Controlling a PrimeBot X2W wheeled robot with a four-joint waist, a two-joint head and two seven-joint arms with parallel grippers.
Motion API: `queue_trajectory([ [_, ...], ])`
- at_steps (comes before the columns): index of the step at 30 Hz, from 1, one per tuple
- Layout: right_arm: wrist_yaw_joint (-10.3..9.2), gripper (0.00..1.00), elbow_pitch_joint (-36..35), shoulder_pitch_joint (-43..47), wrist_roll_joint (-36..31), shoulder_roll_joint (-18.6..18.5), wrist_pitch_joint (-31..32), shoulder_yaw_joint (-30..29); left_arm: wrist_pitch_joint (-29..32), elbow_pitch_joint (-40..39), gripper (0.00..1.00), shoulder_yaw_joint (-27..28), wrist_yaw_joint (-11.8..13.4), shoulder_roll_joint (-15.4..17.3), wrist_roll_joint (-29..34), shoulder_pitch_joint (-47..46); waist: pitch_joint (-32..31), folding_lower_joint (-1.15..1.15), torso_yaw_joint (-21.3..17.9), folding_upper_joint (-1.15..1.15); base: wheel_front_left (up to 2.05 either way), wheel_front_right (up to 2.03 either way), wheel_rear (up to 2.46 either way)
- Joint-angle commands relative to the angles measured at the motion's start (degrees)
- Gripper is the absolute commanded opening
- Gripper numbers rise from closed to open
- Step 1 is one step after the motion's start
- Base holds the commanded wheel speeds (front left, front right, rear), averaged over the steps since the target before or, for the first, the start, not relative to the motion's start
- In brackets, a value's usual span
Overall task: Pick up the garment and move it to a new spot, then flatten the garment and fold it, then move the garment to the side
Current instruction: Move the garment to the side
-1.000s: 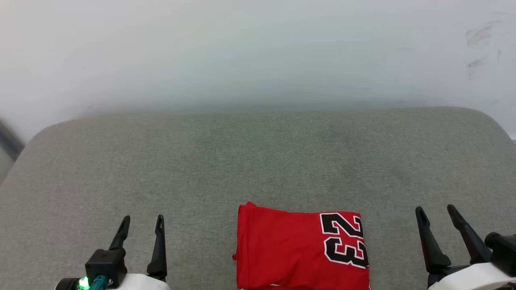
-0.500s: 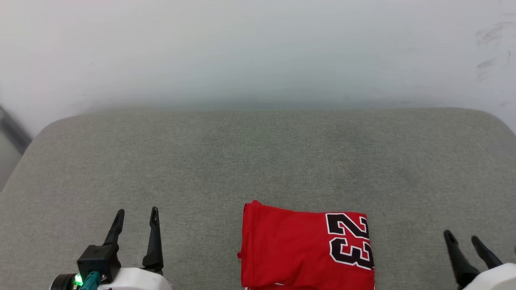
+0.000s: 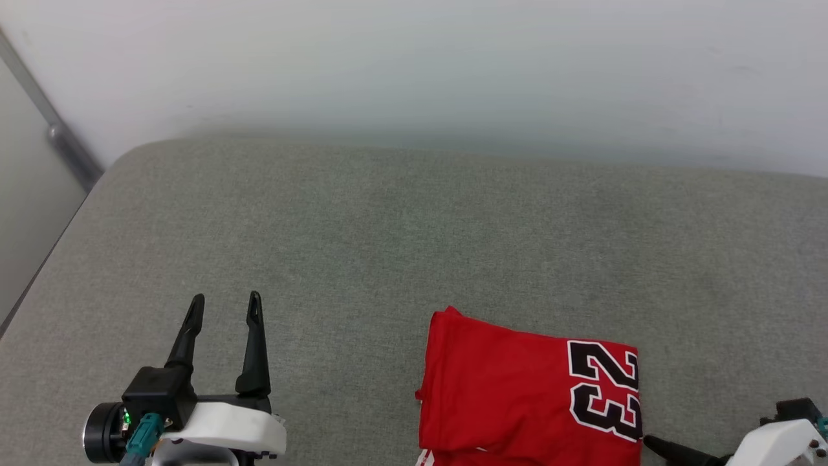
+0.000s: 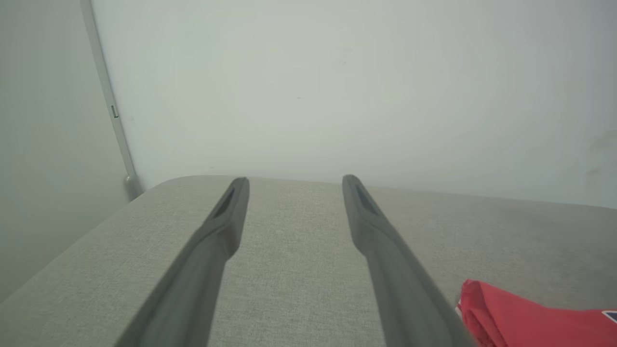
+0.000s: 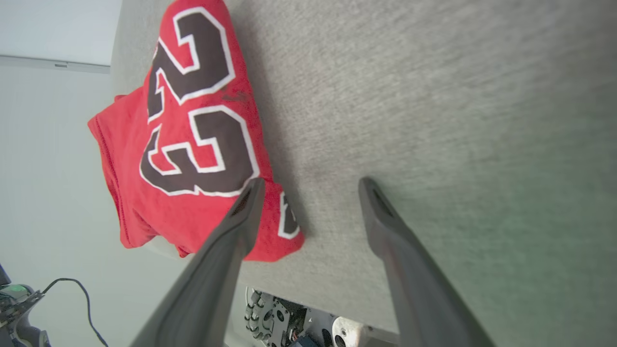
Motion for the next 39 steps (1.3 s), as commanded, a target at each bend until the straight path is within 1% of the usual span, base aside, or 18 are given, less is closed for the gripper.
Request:
queue_trajectory([
  [1, 0.0, 1.0, 1.8, -2.8, 3.2, 1.5, 2.8, -0.2, -0.2, -0.3, 1.0, 0.6, -0.8, -0.6, 0.8, -1.2, 2.0, 0.0, 1.6, 0.0, 0.0, 0.0, 0.0],
  [4, -0.01, 1.0, 4.8, -5.2, 6.8, 2.9, 4.9, -0.4, -0.2, -0.1, 1.0, 1.4, -1.6, -1.2, 1.5, -1.7, 3.3, 0.0, 2.5, 0.0, 0.0, 0.0, 0.0],
  [7, -0.02, 1.0, 7.3, -7.5, 10.0, 3.7, 5.5, -0.2, -0.2, 0.3, 1.0, 1.8, -2.4, -1.8, 2.1, -2.2, 4.4, 0.0, 3.3, 0.0, 0.0, 0.0, 0.0],
  [10, -0.02, 1.0, 8.5, -8.9, 13.0, 4.0, 5.7, 0.6, -0.2, 0.6, 1.0, 2.3, -3.1, -2.3, 2.6, -2.4, 5.0, 0.0, 3.7, 0.0, 0.0, 0.0, 0.0],
  [12, -0.02, 1.0, 8.6, -9.3, 13.9, 4.0, 5.1, 1.5, -0.2, 0.8, 1.0, 2.6, -3.5, -2.6, 3.0, -2.7, 5.2, 0.0, 3.8, 0.0, 0.0, 0.0, 0.0],
  [13, -0.03, 0.42, 8.4, -9.5, 14.3, 4.0, 4.8, 2.0, -0.2, 0.9, 1.0, 2.8, -3.6, -2.7, 3.1, -2.7, 5.2, 0.0, 3.8, 0.0, 0.0, 0.0, 0.0],
  [14, -0.02, 0.07, 8.0, -9.6, 14.6, 3.9, 4.6, 2.5, -0.2, 1.1, 1.0, 3.0, -3.8, -2.8, 3.4, -2.6, 5.0, 0.0, 3.6, 0.0, 0.0, 0.0, 0.0],
  [15, -0.01, 0.0, 7.5, -9.6, 14.9, 3.6, 4.3, 3.0, -0.2, 1.3, 1.0, 3.2, -3.8, -2.8, 3.5, -2.4, 4.8, 0.0, 3.5, 0.0, 0.0, 0.0, 0.0],
  [17, 0.0, 0.0, 6.1, -9.4, 15.0, 2.6, 3.4, 4.3, -0.2, 1.8, 1.0, 3.2, -4.2, -3.0, 3.7, -2.1, 4.1, 0.0, 3.1, 0.0, 0.0, 0.0, 0.0],
  [20, 0.0, 0.0, 3.7, -8.5, 13.0, 0.6, 1.2, 7.2, -0.2, 2.4, 1.0, 3.1, -4.8, -2.9, 4.1, -1.4, 2.9, 0.0, 1.9, 0.0, 0.0, 0.0, 0.0],
  [21, 0.0, 0.0, 3.7, -8.5, 13.0, 0.6, 1.2, 7.2, -0.2, 2.4, 1.0, 3.1, -4.8, -2.9, 4.1, -1.4, 2.9, 0.0, 1.9, 0.0, 0.0, 0.0, 0.0],
  [26, -0.01, 0.0, 1.1, -8.2, 5.3, -4.0, -3.6, 13.2, -0.3, 2.6, 1.0, 2.8, -5.4, -3.1, 4.8, -0.7, 1.2, 0.0, -1.4, 0.0, 0.0, 0.0, 0.0],
  [31, -0.01, 0.0, 1.9, -11.3, -4.6, -7.8, -7.0, 16.9, -0.2, 2.0, 1.0, 2.4, -6.2, -3.8, 5.3, -1.1, 1.9, 0.0, -6.9, 0.0, 0.0, 0.0, 0.0],
  [35, -0.01, 0.0, 3.6, -14.5, -10.5, -9.3, -9.1, 18.2, -0.2, 1.5, 1.0, 2.1, -7.0, -4.7, 5.8, -2.2, 3.8, 0.0, -12.2, 0.0, 0.0, 0.0, 0.0],
  [39, -0.01, 0.0, 5.5, -19.3, -14.5, -10.3, -11.3, 19.3, -0.2, 0.6, 1.0, 2.3, -7.8, -5.3, 6.5, -3.7, 7.1, 0.0, -18.0, 0.0, 0.0, 0.0, 0.0],
])
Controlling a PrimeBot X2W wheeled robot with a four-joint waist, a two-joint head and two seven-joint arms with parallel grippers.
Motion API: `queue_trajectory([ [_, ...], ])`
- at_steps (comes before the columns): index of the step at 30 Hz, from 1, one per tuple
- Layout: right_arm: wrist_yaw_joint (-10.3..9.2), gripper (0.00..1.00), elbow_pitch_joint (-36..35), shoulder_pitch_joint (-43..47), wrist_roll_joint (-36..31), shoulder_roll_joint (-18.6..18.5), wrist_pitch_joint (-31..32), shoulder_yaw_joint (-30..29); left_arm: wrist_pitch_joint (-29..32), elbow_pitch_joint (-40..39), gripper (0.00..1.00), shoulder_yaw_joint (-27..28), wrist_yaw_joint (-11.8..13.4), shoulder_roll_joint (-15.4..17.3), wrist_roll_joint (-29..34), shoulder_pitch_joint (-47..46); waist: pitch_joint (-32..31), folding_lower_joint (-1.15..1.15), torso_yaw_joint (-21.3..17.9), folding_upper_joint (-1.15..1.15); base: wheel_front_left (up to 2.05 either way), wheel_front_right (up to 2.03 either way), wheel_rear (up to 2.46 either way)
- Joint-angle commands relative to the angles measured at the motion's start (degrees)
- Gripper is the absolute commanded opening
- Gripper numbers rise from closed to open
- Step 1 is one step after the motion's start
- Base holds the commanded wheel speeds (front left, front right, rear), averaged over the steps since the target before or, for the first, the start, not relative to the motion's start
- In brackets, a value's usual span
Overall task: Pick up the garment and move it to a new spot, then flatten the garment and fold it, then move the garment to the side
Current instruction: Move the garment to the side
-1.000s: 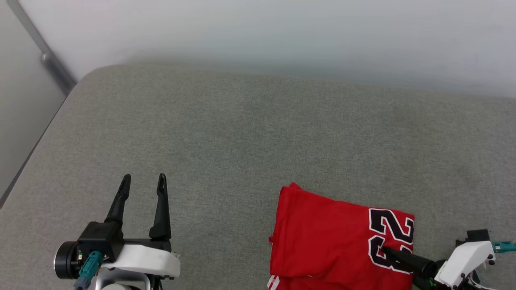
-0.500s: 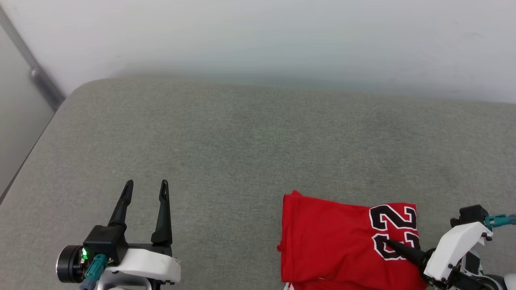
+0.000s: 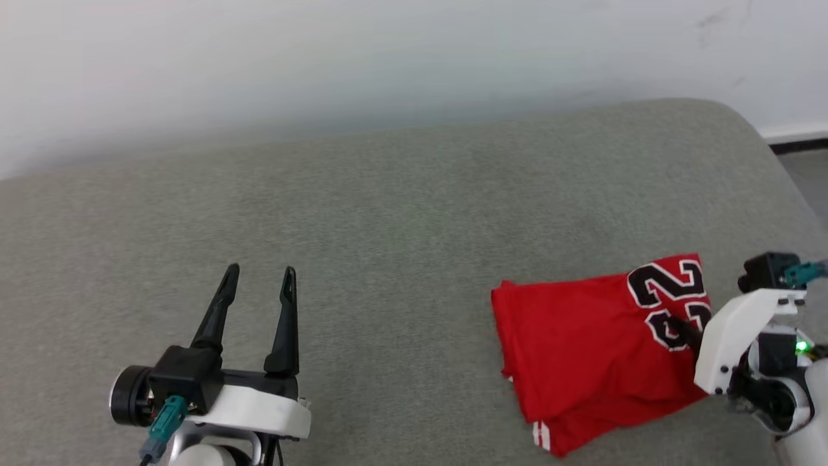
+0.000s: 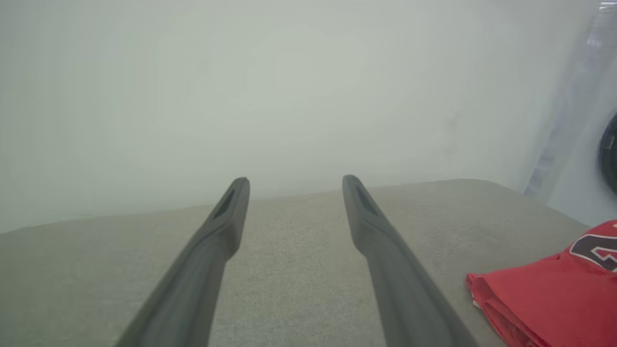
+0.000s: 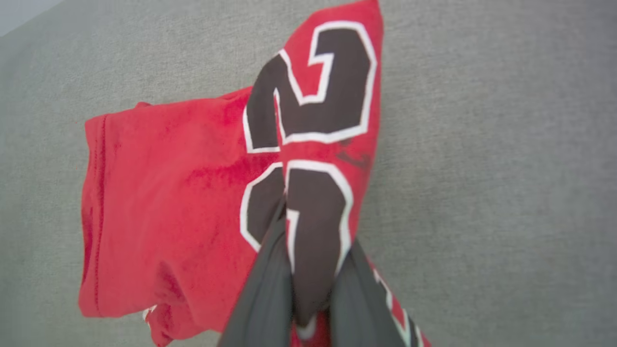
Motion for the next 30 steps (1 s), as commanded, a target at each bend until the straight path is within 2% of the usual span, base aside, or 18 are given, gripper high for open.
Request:
queue_trajectory([
  [1, -0.02, 0.0, 0.9, -2.7, -1.1, -0.8, -0.9, 0.2, -0.1, -0.6, 1.0, 0.2, -0.4, -0.2, 0.4, -1.6, 4.6, 0.0, -6.4, 0.0, 0.0, 0.0, 0.0],
  [6, -0.02, 0.0, 4.3, -9.7, -4.5, -2.3, -4.8, -0.6, -0.1, -1.2, 1.0, 0.2, -2.2, 0.9, 1.7, -5.2, 10.6, 0.0, -11.7, 0.0, 0.0, 0.0, 0.0],
  [10, -0.02, 0.0, 7.0, -14.8, -7.2, -3.4, -9.6, -2.3, 0.2, -1.8, 1.0, -0.3, -3.5, 2.1, 2.9, -9.2, 15.9, 0.0, -13.7, 0.0, 0.0, 0.0, 0.0],
  [19, -0.03, 0.0, 14.0, -25.1, -13.1, -6.7, -19.6, -9.9, 2.5, -4.0, 1.0, -1.4, -6.0, 4.4, 5.2, -19.0, 26.0, 0.0, -12.6, 0.0, 0.0, 0.0, 0.0],
  [23, -0.03, 0.0, 17.7, -27.4, -15.6, -6.1, -23.6, -13.2, 3.2, -4.7, 1.0, -1.8, -6.6, 5.0, 5.6, -21.0, 28.5, 0.0, -11.4, 0.0, 0.0, 0.0, 0.0],
  [24, -0.02, 0.2, 18.6, -27.5, -16.5, -5.7, -24.8, -13.9, 3.3, -4.7, 1.0, -1.8, -6.7, 5.1, 5.7, -21.3, 28.7, 0.0, -11.2, 0.0, 0.0, 0.0, 0.0],
  [25, -0.02, 0.71, 19.4, -27.7, -17.4, -5.3, -26.2, -14.5, 3.4, -4.6, 1.0, -1.9, -6.7, 5.1, 5.7, -21.3, 28.9, 0.0, -11.0, 0.0, 0.0, 0.0, 0.0],
  [26, -0.02, 1.0, 20.5, -27.8, -18.2, -5.0, -27.3, -15.3, 3.4, -4.4, 1.0, -2.0, -6.6, 5.1, 5.6, -21.3, 28.9, 0.0, -10.8, 0.0, 0.0, 0.0, 0.0],
  [30, -0.03, 1.0, 23.7, -27.9, -21.1, -4.8, -31.3, -18.0, 2.9, -3.6, 1.0, -2.1, -6.4, 4.8, 5.1, -20.5, 27.9, 0.0, -10.0, 0.0, 0.0, 0.0, 0.0],
])
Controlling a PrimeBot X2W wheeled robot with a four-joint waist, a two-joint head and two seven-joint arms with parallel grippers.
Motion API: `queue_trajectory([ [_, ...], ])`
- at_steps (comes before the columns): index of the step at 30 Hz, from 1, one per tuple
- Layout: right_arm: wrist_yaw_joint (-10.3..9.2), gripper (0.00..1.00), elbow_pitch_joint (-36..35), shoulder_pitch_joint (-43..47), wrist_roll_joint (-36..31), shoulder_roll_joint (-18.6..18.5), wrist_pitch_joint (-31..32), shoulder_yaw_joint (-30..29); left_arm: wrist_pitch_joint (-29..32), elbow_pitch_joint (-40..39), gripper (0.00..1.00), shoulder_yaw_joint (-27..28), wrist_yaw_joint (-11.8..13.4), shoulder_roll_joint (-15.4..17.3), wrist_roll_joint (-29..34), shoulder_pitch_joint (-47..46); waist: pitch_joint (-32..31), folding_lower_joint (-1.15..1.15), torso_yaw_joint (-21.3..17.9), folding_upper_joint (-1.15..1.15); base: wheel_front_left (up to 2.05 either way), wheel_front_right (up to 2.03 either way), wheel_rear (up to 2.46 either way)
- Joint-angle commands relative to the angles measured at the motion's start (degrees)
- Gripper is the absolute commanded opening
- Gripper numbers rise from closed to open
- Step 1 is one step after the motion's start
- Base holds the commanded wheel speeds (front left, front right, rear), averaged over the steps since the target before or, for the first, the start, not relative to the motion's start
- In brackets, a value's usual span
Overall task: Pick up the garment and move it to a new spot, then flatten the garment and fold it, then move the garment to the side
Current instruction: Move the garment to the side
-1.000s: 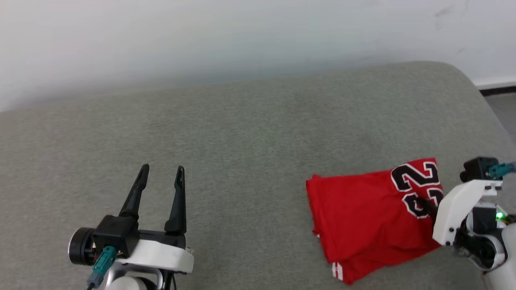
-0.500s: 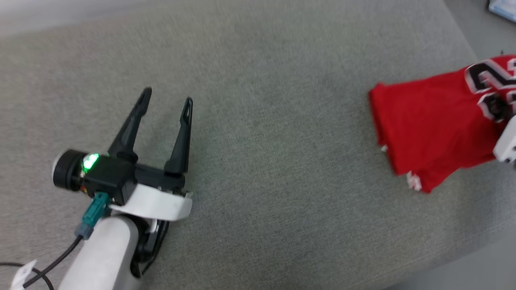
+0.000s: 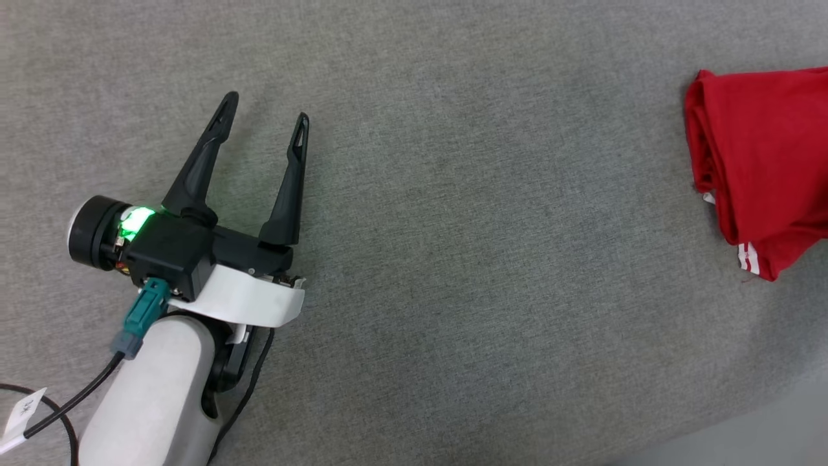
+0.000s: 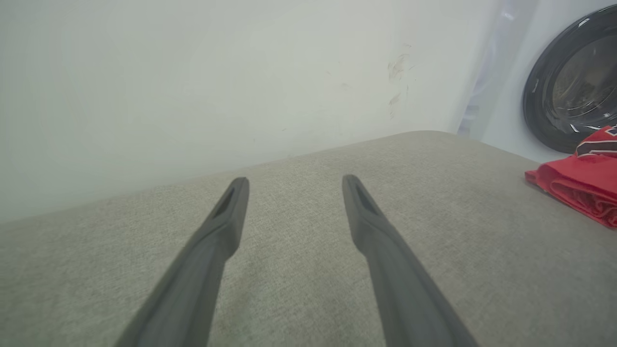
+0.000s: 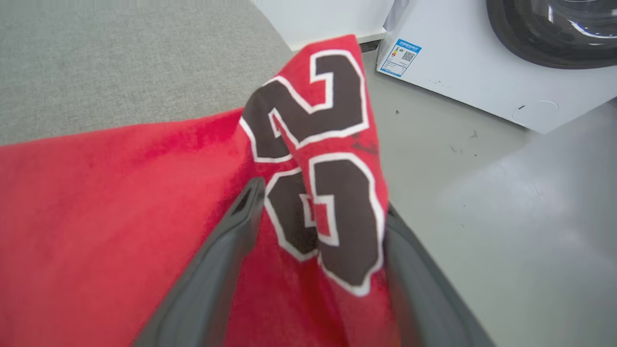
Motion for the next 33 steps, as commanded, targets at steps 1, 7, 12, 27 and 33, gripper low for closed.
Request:
queue_trajectory([
  [1, -0.04, 1.0, 0.8, -1.0, -0.3, 0.3, -1.7, -1.7, -0.6, 0.5, 1.0, 0.1, 0.2, -0.3, -0.4, 0.5, -1.3, -0.01, 0.5, 0.0, 0.0, 0.0, 0.0],
  [7, -0.04, 1.0, -1.1, 1.9, -1.4, 1.2, -4.5, -2.7, -1.9, 2.0, 1.0, 1.1, 1.4, -1.1, -1.7, 3.3, -6.8, -0.01, 1.0, 0.0, 0.0, 0.0, 0.0],
  [12, -0.04, 1.0, -6.4, 6.6, -1.9, 2.1, -3.9, -2.3, -2.7, 3.8, 1.0, 1.9, 2.7, -2.4, -3.1, 7.4, -13.1, -0.01, 1.6, 0.0, 0.0, 0.0, 0.0],
  [27, -0.03, 1.0, -32.8, 33.4, 1.7, 11.9, 2.1, -0.2, -3.3, 10.3, 1.0, 1.4, 4.1, -6.5, -6.4, 17.1, -27.6, -0.01, 10.6, 0.0, 0.0, 0.0, 0.0],
  [33, -0.03, 1.0, -38.4, 38.7, 4.0, 14.1, 0.3, 4.0, -3.4, 11.2, 1.0, 2.7, 5.2, -6.2, -6.2, 19.1, -29.7, -0.01, 13.5, 0.0, 0.0, 0.0, 0.0],
])
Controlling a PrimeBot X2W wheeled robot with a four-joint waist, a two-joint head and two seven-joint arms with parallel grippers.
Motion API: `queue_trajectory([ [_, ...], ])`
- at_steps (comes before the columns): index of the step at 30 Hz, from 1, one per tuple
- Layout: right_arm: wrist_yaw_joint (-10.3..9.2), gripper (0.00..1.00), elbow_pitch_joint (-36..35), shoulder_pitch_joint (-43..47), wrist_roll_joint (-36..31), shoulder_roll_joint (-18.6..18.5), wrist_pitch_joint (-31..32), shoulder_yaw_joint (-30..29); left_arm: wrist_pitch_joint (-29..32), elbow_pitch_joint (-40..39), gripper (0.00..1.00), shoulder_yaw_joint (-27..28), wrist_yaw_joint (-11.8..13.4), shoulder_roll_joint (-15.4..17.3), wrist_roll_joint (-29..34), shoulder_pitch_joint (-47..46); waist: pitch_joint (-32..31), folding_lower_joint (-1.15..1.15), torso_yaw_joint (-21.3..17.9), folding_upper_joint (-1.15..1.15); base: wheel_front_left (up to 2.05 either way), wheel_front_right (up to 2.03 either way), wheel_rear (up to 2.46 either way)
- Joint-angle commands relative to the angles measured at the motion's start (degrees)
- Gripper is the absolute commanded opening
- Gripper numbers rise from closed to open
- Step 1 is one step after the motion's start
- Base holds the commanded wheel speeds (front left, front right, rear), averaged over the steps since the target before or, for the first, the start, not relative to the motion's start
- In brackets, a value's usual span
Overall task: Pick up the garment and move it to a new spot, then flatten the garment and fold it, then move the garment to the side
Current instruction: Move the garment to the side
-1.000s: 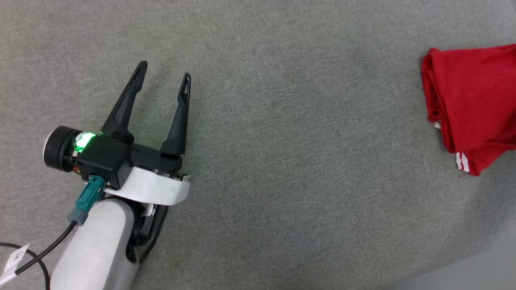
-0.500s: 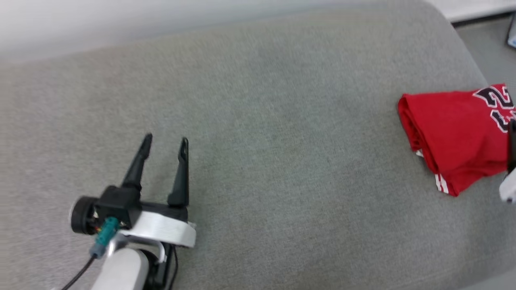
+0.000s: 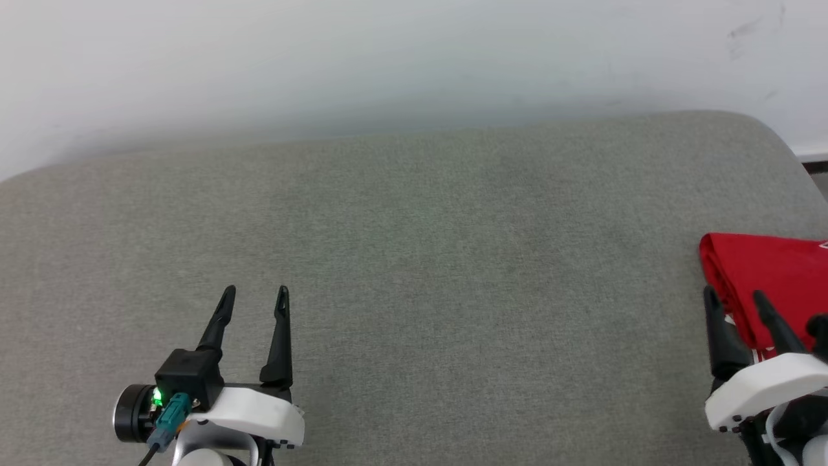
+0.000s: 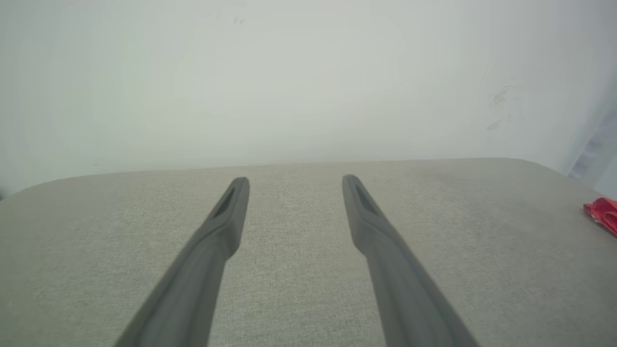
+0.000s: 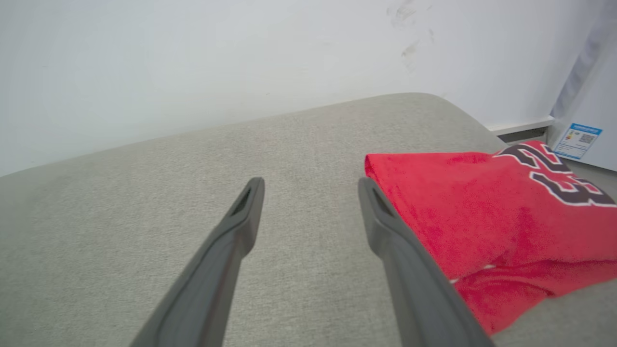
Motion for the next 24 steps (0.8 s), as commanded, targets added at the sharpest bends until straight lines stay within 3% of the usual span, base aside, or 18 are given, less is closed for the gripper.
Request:
queue_trajectory([
  [1, -0.02, 1.0, -1.0, 1.3, 0.4, 0.6, -0.6, 1.2, -0.3, 0.1, 1.0, 0.5, 0.4, 0.4, 0.2, 0.9, -2.2, 0.01, 2.1, 0.0, 0.0, 0.0, 0.0],
  [10, -0.02, 1.0, -7.5, 7.5, -1.1, 1.7, -2.5, 7.2, -0.3, 0.5, 1.0, 3.7, 1.2, 1.6, 0.0, 4.2, -5.1, 0.01, 5.0, 0.0, 0.0, 0.0, 0.0],
  [24, -0.02, 1.0, -14.4, 14.4, -4.9, 3.5, -2.8, 8.6, -0.3, 3.2, 1.0, 4.6, -0.1, 1.2, 0.2, 8.7, -7.7, 0.01, 3.9, 0.0, 0.0, 0.0, 0.0],
])
